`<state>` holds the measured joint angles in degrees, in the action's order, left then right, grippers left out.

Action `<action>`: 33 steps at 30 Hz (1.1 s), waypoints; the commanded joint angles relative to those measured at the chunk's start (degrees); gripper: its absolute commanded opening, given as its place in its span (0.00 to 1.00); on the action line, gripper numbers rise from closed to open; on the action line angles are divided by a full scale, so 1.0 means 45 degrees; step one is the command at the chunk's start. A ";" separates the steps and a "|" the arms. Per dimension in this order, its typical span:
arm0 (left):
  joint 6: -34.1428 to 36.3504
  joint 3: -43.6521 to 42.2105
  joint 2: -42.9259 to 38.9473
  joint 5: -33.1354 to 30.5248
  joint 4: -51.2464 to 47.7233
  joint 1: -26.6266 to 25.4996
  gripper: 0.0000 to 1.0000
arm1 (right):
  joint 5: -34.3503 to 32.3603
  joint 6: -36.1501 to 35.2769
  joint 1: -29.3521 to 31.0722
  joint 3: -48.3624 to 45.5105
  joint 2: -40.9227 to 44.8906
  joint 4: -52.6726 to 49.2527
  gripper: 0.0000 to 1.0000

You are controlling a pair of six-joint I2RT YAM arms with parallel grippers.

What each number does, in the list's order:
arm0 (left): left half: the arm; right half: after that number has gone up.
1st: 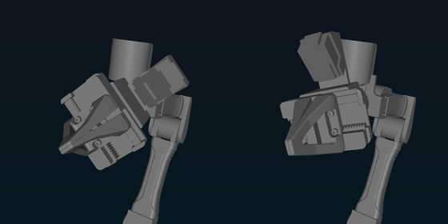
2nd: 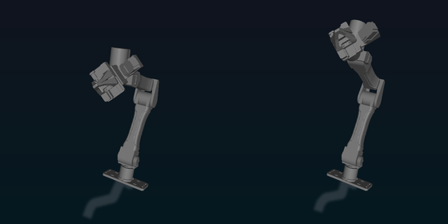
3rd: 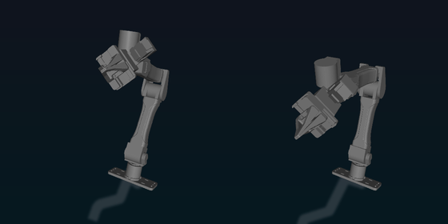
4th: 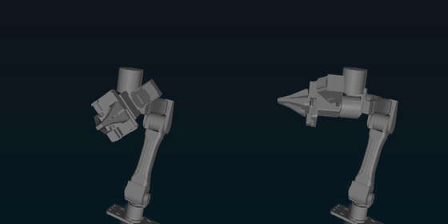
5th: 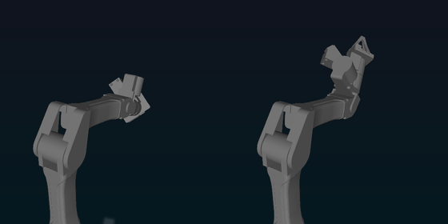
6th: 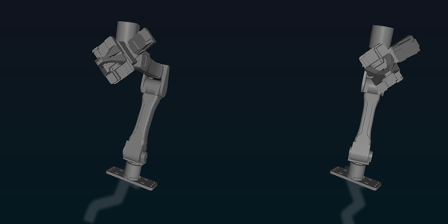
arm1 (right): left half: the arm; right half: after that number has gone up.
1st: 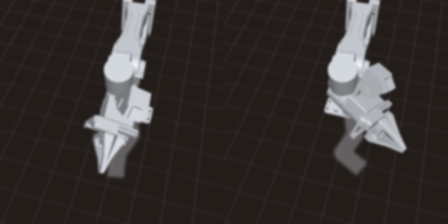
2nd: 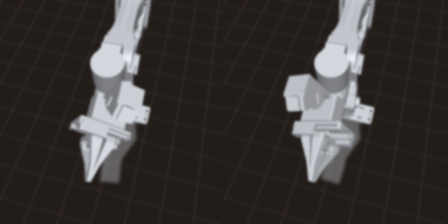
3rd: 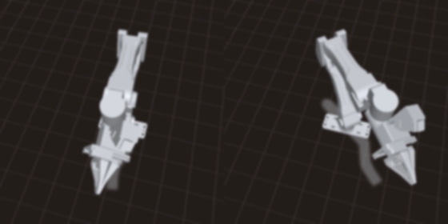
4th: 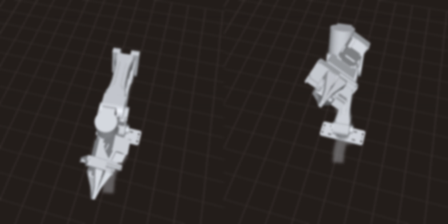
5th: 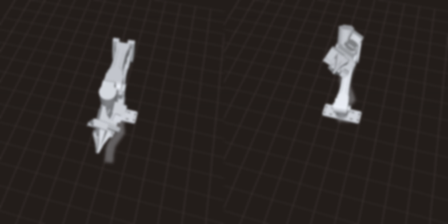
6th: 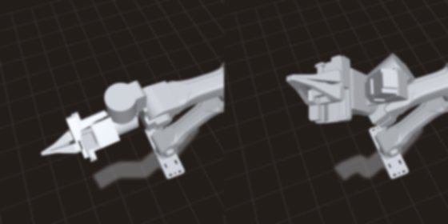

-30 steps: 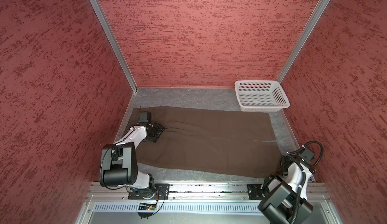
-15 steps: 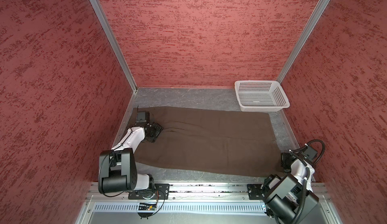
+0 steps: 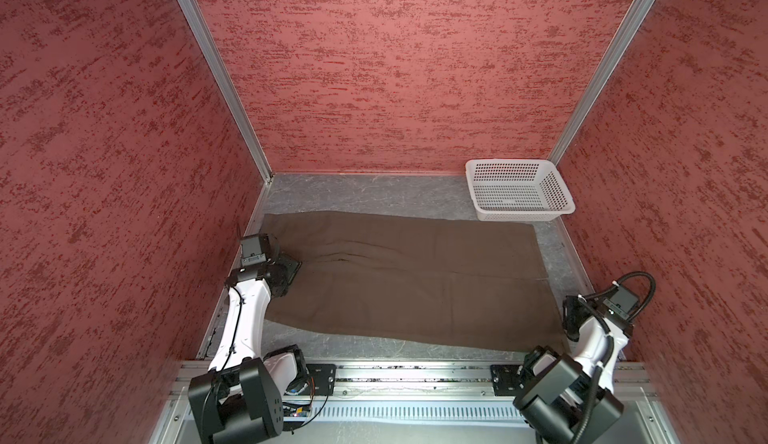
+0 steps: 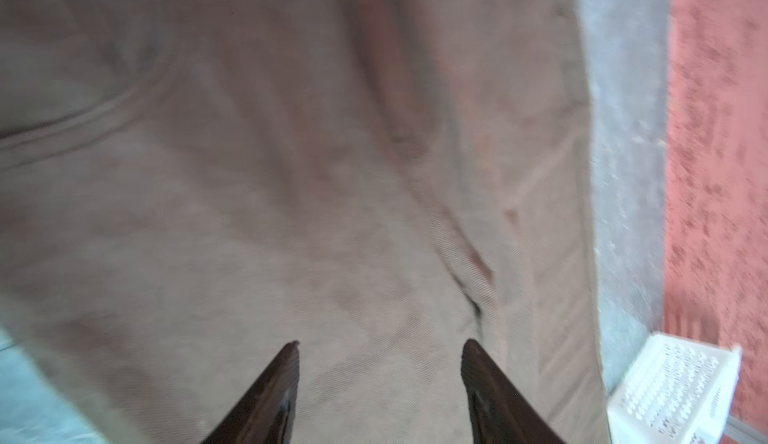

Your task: Fold and stack the trousers

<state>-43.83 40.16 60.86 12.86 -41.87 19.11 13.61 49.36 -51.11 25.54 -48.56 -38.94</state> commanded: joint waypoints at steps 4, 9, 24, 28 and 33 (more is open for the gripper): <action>0.0325 0.0188 0.0822 0.0613 -0.0002 0.0293 0.69 | -0.0485 0.0228 -0.0108 -0.0257 0.0371 -0.1611 0.82; 0.0307 0.0211 0.1748 0.1021 0.0575 0.0323 0.76 | -0.0759 0.0128 -0.0185 0.0262 0.0128 -0.2800 0.99; 0.0328 0.0509 0.2992 0.1184 0.1332 0.0342 0.77 | -0.0893 -0.0035 -0.0263 0.0650 0.0927 -0.3349 0.99; 0.0326 0.0553 0.3370 0.1302 0.1541 0.0357 0.76 | -0.1114 0.0243 -0.0263 0.0332 0.1257 -0.3240 0.99; 0.0322 0.0587 0.3985 0.1418 0.1794 0.0342 0.76 | -0.1573 0.0636 -0.0263 0.0156 0.0835 -0.3074 0.99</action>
<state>-43.00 41.63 77.58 18.31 -35.64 20.29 9.23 50.33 -52.01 27.18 -44.01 -52.75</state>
